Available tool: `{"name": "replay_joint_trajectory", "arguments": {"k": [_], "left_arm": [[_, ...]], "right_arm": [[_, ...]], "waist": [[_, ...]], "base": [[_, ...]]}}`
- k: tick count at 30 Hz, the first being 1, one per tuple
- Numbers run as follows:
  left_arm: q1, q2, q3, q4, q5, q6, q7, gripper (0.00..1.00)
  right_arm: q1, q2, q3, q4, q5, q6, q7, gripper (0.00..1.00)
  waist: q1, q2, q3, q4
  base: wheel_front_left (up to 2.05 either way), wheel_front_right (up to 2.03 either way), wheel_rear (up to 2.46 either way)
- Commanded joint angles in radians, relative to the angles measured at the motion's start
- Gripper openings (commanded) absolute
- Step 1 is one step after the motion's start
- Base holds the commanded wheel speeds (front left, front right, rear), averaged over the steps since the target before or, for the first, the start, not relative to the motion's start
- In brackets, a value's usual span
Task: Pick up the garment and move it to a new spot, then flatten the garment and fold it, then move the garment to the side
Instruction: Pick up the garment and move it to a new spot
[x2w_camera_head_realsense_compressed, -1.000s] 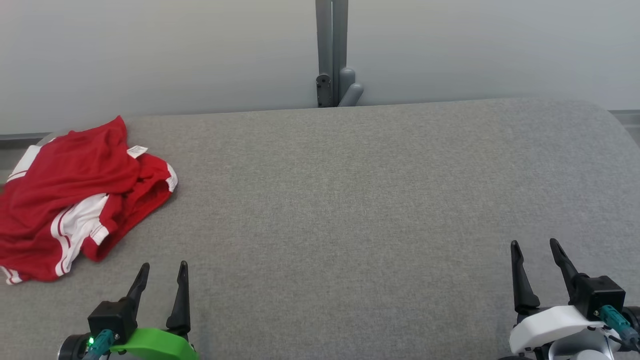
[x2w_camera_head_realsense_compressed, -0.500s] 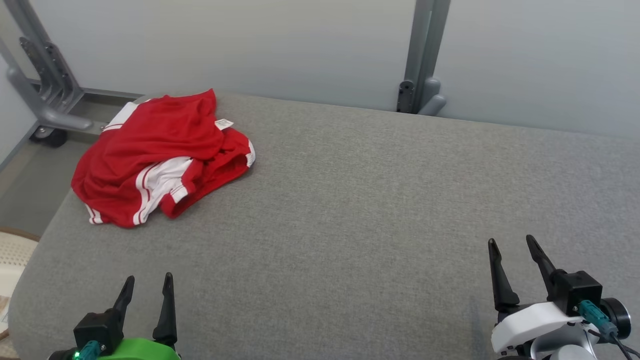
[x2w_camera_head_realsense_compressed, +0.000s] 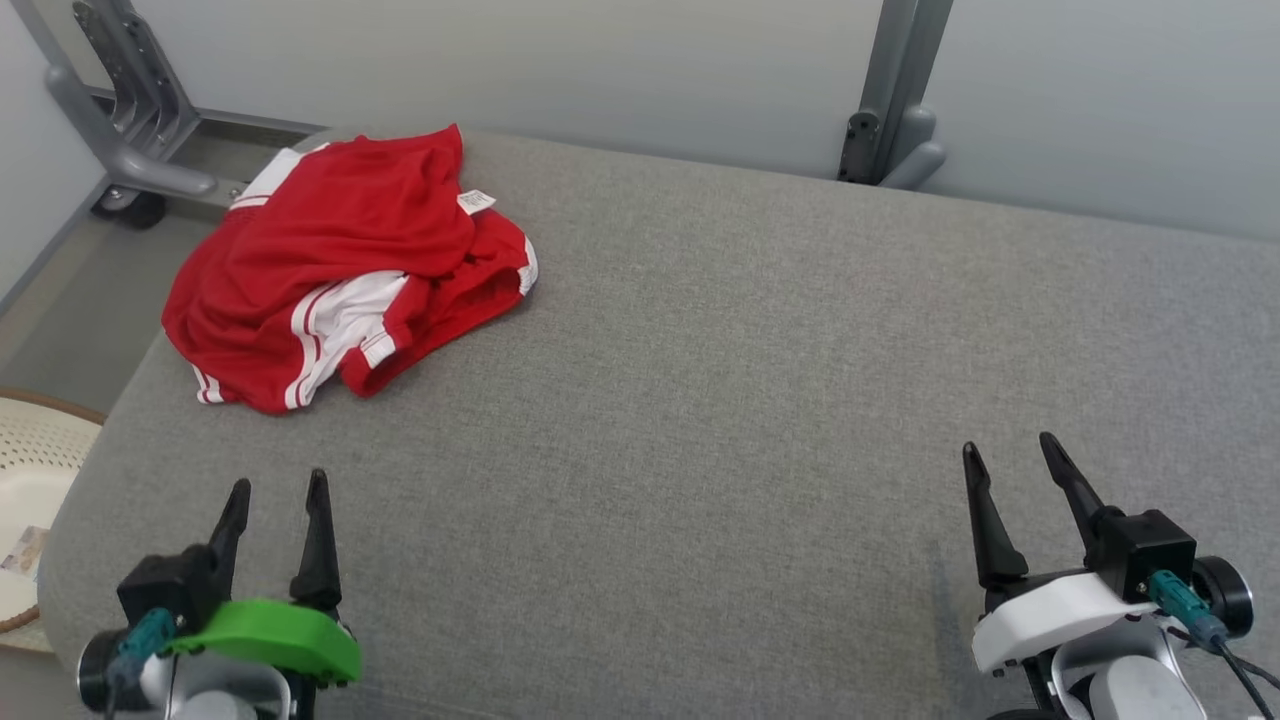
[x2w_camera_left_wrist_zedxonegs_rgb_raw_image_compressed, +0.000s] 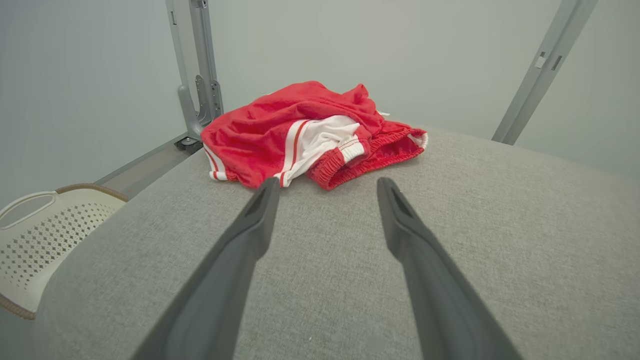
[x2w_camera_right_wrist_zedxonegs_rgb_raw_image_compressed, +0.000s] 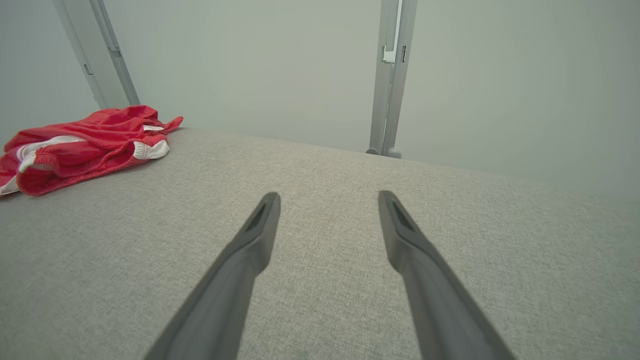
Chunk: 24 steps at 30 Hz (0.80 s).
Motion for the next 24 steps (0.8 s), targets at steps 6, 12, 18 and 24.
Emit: {"name": "replay_joint_trajectory", "arguments": {"k": [6,12,18,24], "left_arm": [[-0.248,0.031,-0.033,0.104,-0.088,-0.003,0.101,1.0],[-0.407,0.055,-0.05,0.204,-0.177,-0.002,0.176,1.0],[-0.531,0.098,-0.074,0.353,-0.204,-0.001,0.208,1.0],[-0.6,0.13,-0.077,0.496,-0.205,0.003,0.204,1.0]], "right_arm": [[-0.076,-0.027,-0.004,-0.032,-0.03,0.0,-0.003,1.0],[-0.114,-0.04,-0.004,-0.041,-0.04,0.0,-0.003,1.0],[-0.132,-0.04,0.002,-0.041,-0.045,0.0,-0.003,1.0],[-0.142,-0.034,0.006,-0.037,-0.041,0.0,-0.003,1.0]], "waist": [[0.0,0.0,0.242,-0.071],[0.0,0.0,0.327,-0.091],[0.0,0.0,0.358,-0.113],[0.0,0.0,0.355,-0.134]], "base": [[0.0,0.0,0.0],[0.0,0.0,0.0],[0.0,0.0,0.0],[0.0,0.0,0.0]]}}
